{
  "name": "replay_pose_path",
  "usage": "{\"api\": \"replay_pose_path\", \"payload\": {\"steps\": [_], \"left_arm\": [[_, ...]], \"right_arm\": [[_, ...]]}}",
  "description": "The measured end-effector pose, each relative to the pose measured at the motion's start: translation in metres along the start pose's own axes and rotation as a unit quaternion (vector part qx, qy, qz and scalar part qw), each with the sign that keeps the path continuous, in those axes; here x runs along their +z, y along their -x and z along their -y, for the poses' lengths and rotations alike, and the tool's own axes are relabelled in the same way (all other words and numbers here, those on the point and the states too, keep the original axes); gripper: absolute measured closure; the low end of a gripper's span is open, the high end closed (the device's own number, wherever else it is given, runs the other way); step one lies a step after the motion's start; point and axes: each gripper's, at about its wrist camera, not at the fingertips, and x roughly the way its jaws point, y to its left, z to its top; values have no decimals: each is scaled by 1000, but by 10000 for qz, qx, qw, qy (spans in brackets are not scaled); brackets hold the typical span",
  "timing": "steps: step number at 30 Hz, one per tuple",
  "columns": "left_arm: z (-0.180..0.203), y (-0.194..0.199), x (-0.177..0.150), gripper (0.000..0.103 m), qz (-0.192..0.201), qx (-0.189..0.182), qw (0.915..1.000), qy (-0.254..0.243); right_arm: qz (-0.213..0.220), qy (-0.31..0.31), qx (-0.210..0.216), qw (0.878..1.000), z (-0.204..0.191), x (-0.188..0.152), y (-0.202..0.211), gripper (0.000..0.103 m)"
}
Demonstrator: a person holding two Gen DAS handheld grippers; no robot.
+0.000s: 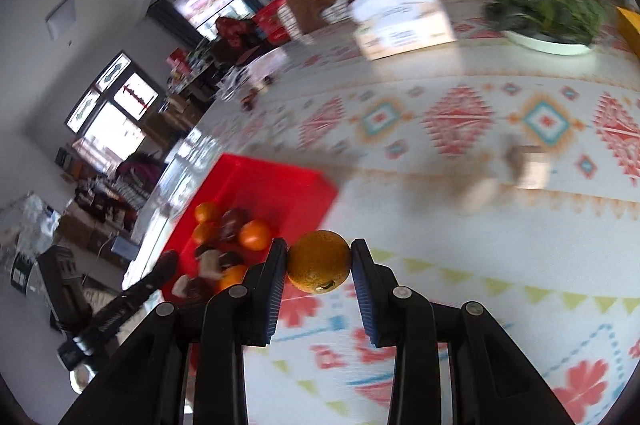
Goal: Organize fruits
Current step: 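Carry the date and orange over the red tray and open both tools, then withdraw both open tools from the tray toward the remaining beige cubes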
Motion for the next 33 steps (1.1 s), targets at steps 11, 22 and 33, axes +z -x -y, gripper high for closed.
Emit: {"api": "replay_pose_path", "payload": {"steps": [11, 22, 33], "left_arm": [[-8, -9, -17, 73, -220, -389, 9990, 26], [-32, 7, -11, 40, 50, -489, 9976, 483], [-44, 13, -9, 32, 148, -428, 9964, 710]], "right_arm": [[-552, 587, 128, 9967, -74, -21, -57, 67], [-794, 984, 8, 9920, -98, -38, -79, 66], [-727, 859, -91, 9936, -93, -42, -78, 64]]}}
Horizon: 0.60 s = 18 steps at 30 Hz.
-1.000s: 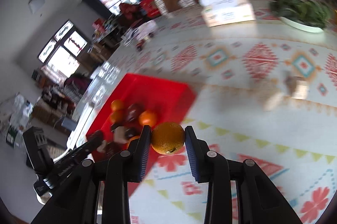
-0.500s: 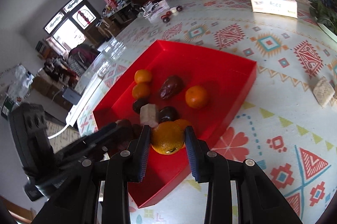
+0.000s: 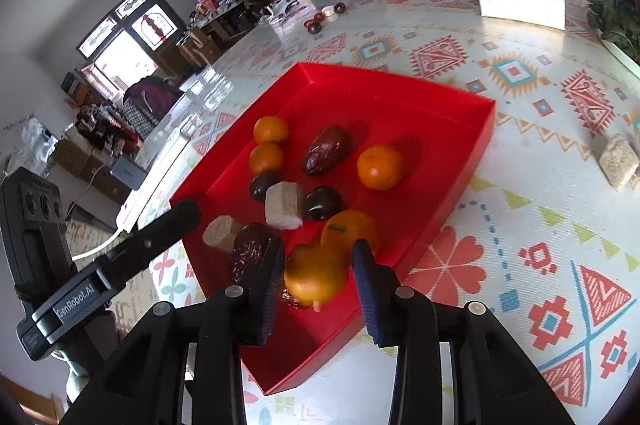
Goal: Organize fruits
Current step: 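Withdraw both open tools from the tray toward the remaining beige cubes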
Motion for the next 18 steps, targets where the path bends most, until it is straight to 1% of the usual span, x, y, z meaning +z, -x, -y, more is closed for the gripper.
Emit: {"api": "replay_pose_path", "payload": {"steps": [7, 9, 10, 13, 15, 16, 17, 18], "left_arm": [[10, 0, -2, 29, -28, 33, 9999, -123], [16, -1, -4, 29, -30, 86, 9998, -204], [19, 0, -4, 29, -22, 135, 9996, -260], [31, 0, -7, 29, 45, 433, 9977, -525], [40, 1, -9, 28, 152, 779, 9943, -716], [46, 2, -10, 26, 230, 1022, 9910, -831], [50, 2, -11, 20, 275, 1174, 9886, -903], [54, 2, -12, 18, 322, 1321, 9857, -991]], "right_arm": [[167, -52, -8, 9998, 6, -2, 14, 60], [192, -103, -17, 9998, 11, -4, 17, 56], [206, -133, -26, 9997, 14, -5, 18, 55], [240, -230, -22, 9994, 22, -7, 22, 55], [261, -271, -19, 9993, 26, -9, 25, 55], [274, -291, -23, 9992, 28, -10, 27, 55], [286, -305, -28, 9991, 29, -11, 28, 55], [300, -323, -35, 9990, 31, -12, 30, 55]]}}
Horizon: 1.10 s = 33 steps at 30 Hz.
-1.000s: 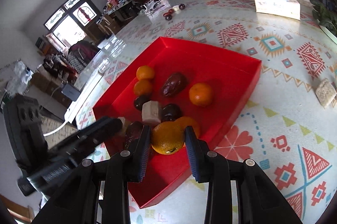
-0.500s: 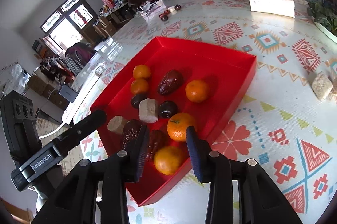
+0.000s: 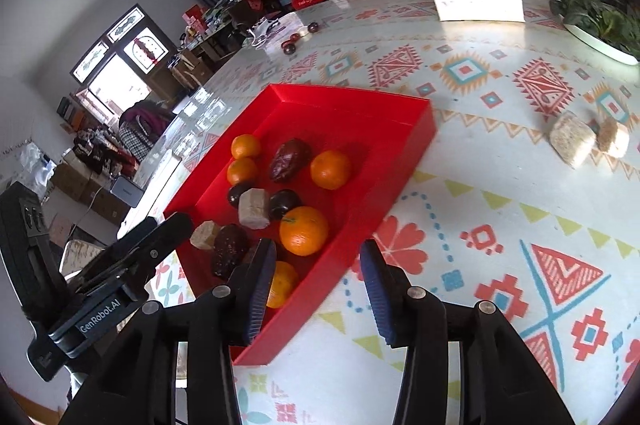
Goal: Organize fruits
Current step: 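Withdraw both open tools from the tray toward the remaining beige cubes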
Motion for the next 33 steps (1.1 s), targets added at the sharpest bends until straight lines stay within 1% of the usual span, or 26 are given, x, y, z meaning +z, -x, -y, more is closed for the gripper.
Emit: {"api": "replay_pose_path", "payload": {"steps": [2, 4, 11, 19, 24, 30, 33], "left_arm": [[8, 2, -1, 18, 40, 152, 9998, -149], [16, 3, -1, 18, 45, 213, 9994, -286], [46, 8, -4, 18, 16, 148, 9979, -632], [74, 12, -8, 18, -64, 54, 9960, -886], [87, 14, -8, 18, -151, -213, 9953, -929], [108, 17, -6, 18, -202, -566, 9933, -985], [124, 11, -8, 18, -302, -856, 9901, -1070]], "right_arm": [[33, -39, -8, 10000, 4, -2, 4, 55], [72, -89, -19, 9999, 10, -3, 9, 55], [225, -298, -54, 9993, 34, -10, 29, 54], [406, -525, -106, 9977, 64, -18, 53, 53], [515, -710, -242, 9959, 92, -21, 70, 52], [708, -1181, -789, 9873, 152, -21, 103, 52], [817, -1357, -990, 9824, 175, -16, 115, 52]]}}
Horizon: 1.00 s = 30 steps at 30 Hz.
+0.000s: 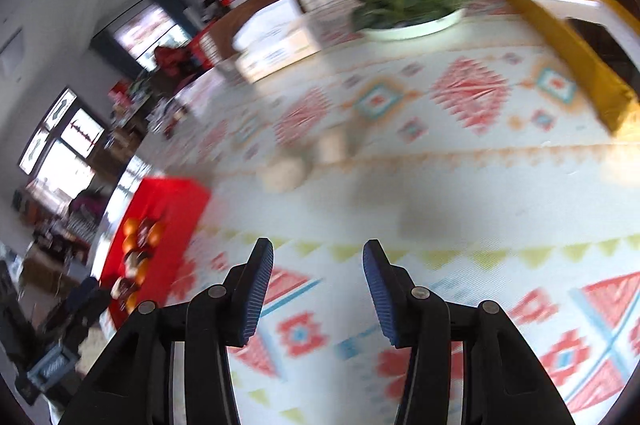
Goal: Organize fruits
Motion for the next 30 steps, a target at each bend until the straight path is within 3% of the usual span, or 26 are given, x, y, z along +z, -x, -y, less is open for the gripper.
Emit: {"api": "replay_pose_path", "payload": {"steps": [5, 10, 16, 21, 24, 30], "left_arm": [[23, -17, -1, 18, -194, -414, 9988, -178], [33, -31, -3, 18, -368, -563, 9975, -222], [45, -50, 4, 18, -521, -681, 9958, -314], [52, -67, 18, 18, -542, -728, 9954, -323], [59, -75, 25, 18, -536, -749, 9950, -389], [77, -99, 38, 18, -593, -801, 9940, -457]], "right_arm": [[129, -115, -178, 9997, 13, 22, -4, 52], [216, -30, -322, 9992, 4, 47, -25, 52], [15, 371, -630, 9973, -13, 58, -65, 53], [24, 497, -681, 9964, -12, 56, -75, 78], [62, 467, -619, 9970, -6, 56, -73, 83], [153, 334, -492, 9981, 0, 58, -61, 84]]}}
